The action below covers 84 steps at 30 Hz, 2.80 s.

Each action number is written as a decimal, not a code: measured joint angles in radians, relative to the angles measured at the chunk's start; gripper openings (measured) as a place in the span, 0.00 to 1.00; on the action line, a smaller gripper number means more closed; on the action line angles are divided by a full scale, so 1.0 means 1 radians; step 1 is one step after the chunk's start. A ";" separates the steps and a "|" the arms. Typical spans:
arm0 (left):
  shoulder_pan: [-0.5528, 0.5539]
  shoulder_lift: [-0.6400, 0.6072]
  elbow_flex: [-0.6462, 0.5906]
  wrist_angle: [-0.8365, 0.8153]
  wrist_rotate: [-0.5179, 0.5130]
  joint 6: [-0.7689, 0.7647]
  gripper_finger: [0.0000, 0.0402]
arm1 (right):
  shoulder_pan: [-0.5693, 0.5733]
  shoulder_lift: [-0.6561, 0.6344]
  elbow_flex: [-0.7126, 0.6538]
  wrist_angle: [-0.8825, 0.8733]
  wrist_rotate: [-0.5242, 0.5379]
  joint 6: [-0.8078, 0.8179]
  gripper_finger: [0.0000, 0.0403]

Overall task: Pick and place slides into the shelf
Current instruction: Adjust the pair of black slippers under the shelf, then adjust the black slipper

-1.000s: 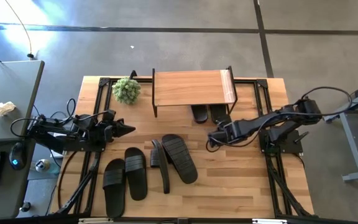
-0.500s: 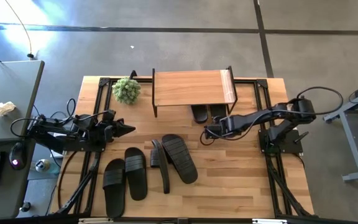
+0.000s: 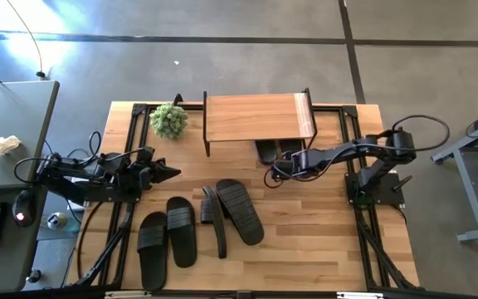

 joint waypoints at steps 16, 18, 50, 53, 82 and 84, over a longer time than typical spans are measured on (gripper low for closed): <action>0.000 0.000 0.000 0.000 0.000 0.000 0.00 | -0.037 0.002 0.000 0.018 0.055 0.062 0.00; 0.000 0.000 0.000 0.000 0.000 0.000 0.00 | -0.036 0.002 0.000 0.019 0.054 0.055 0.00; 0.000 0.000 0.000 0.224 0.133 0.000 0.00 | 0.508 -0.333 0.006 1.297 -0.084 -0.631 0.00; 0.000 0.000 0.000 0.290 0.145 -0.001 0.00 | 0.549 -0.332 0.039 1.224 -0.046 -0.688 0.00; 0.000 0.000 0.000 0.420 0.135 -0.028 0.00 | 0.857 0.259 1.124 -0.668 0.012 -0.626 0.00; 0.000 0.000 0.000 0.420 0.135 -0.030 0.00 | 0.859 0.308 1.126 -0.690 -0.003 -0.626 0.00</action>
